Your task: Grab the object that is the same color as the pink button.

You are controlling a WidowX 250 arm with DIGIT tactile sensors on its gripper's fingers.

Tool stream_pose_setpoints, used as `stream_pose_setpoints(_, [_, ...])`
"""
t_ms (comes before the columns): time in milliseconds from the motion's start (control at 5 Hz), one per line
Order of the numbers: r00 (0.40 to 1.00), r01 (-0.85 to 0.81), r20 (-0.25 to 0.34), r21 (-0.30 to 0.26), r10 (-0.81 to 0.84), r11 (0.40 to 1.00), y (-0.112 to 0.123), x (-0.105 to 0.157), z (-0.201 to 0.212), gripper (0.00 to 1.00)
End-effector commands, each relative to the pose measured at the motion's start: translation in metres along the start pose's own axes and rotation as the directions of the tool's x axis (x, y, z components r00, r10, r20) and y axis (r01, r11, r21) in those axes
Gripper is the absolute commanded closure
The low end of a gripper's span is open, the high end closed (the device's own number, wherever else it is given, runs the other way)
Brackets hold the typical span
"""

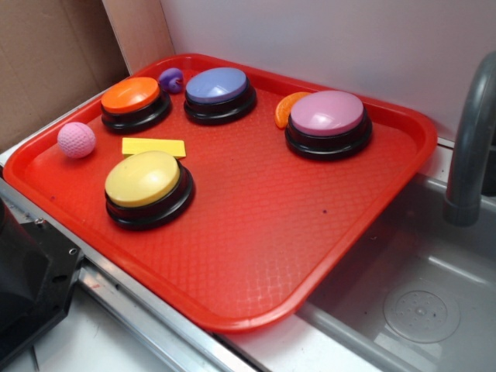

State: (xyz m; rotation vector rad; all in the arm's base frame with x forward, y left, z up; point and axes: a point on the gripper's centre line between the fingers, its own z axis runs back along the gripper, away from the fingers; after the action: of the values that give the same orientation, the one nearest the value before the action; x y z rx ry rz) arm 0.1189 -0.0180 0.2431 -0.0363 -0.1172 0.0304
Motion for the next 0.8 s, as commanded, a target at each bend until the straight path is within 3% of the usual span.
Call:
stream_pose_setpoints(0, [1.000,0.000,0.000,0.000,0.000,1.000,0.000,0.000,0.000,0.00])
stream_pose_setpoints(200, [0.999,-0.032,0.042,-0.011,0.033,0.999,0.011,0.007,-0.015,0.00])
stream_pose_setpoints(400, [0.992,-0.116,0.038,-0.023,0.117,0.993,0.027,0.016,-0.028,0.00])
stream_pose_setpoints(600, [0.969,-0.245,0.041,0.004,0.245,0.970,0.053,0.025,-0.044,0.00])
